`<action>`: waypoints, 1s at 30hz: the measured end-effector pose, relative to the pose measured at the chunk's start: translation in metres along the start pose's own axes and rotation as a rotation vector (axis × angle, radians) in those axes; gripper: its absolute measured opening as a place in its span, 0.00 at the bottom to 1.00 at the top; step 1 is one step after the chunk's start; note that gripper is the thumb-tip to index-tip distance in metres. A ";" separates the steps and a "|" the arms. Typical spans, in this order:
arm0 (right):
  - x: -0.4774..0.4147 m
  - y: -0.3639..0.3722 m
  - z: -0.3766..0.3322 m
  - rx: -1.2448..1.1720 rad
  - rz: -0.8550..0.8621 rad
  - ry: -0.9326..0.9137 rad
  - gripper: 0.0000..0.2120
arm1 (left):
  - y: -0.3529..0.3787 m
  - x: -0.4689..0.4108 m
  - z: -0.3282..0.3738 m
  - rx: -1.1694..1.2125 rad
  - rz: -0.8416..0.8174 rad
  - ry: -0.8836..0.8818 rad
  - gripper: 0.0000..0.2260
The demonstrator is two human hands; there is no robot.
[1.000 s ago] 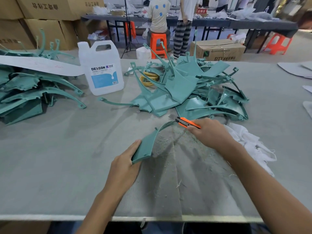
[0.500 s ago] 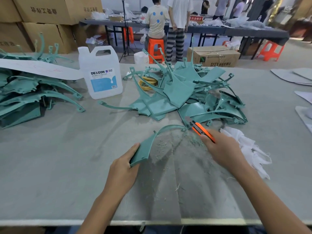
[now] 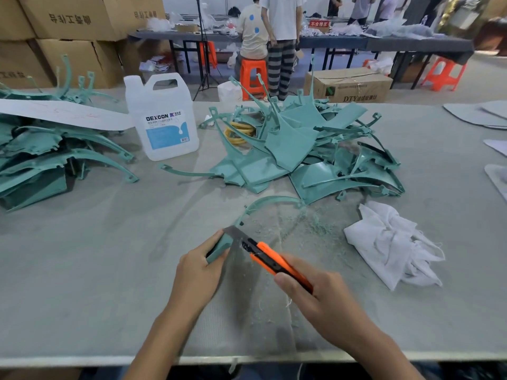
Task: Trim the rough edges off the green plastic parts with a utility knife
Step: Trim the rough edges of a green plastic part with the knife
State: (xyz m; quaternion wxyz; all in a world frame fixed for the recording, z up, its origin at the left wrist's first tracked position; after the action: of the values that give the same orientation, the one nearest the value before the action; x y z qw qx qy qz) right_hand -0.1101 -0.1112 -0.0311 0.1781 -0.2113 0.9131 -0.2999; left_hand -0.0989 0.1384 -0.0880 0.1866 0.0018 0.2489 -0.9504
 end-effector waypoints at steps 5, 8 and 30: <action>-0.034 -0.009 0.014 0.139 0.130 0.044 0.16 | 0.002 0.003 0.001 -0.075 -0.012 0.033 0.23; -0.057 -0.011 0.025 0.222 0.154 0.086 0.14 | 0.002 0.003 0.003 -0.048 -0.003 0.017 0.25; -0.051 -0.062 0.098 0.467 0.219 0.565 0.14 | 0.000 0.005 0.004 0.037 -0.033 -0.014 0.19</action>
State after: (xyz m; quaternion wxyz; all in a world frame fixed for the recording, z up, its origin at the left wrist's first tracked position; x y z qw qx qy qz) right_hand -0.0052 -0.1771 -0.0565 -0.0063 0.0245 0.8505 -0.5253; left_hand -0.1033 0.1344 -0.0852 0.1724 -0.0055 0.2301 -0.9578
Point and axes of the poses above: each hand's wrist, its own x-axis away from the middle knuckle, its own y-axis out of the palm, z = x × y, the point moved 4 cm from there along -x, towards the middle knuckle
